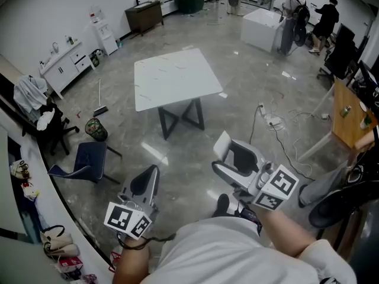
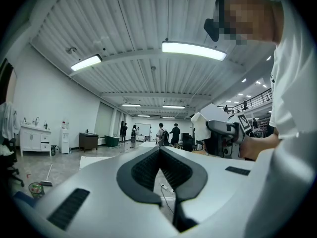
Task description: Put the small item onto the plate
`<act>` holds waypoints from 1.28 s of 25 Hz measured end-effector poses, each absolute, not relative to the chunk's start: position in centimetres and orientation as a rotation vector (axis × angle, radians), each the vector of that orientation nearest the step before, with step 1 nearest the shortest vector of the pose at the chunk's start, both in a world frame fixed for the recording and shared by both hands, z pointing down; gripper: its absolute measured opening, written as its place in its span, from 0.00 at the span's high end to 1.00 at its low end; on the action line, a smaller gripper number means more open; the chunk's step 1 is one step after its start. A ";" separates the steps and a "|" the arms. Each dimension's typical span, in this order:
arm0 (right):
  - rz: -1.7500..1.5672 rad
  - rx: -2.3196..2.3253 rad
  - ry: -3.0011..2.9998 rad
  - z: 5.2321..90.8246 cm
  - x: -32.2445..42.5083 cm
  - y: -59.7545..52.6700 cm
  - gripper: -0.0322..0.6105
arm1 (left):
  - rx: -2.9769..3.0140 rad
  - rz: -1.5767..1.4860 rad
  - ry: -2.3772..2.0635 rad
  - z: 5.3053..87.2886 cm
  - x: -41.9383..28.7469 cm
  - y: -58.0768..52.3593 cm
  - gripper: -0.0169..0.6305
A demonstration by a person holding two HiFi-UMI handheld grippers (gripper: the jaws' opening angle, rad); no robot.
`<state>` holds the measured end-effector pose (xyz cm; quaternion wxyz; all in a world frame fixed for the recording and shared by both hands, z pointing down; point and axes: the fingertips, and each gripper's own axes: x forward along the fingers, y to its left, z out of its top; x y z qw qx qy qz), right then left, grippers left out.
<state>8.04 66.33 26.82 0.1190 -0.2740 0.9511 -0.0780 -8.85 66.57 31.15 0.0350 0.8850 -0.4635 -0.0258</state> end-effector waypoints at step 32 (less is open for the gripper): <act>-0.256 -0.699 2.826 28.2 18.6 33.5 0.49 | 2.593 -0.051 -1.542 32.5 2.2 35.0 0.96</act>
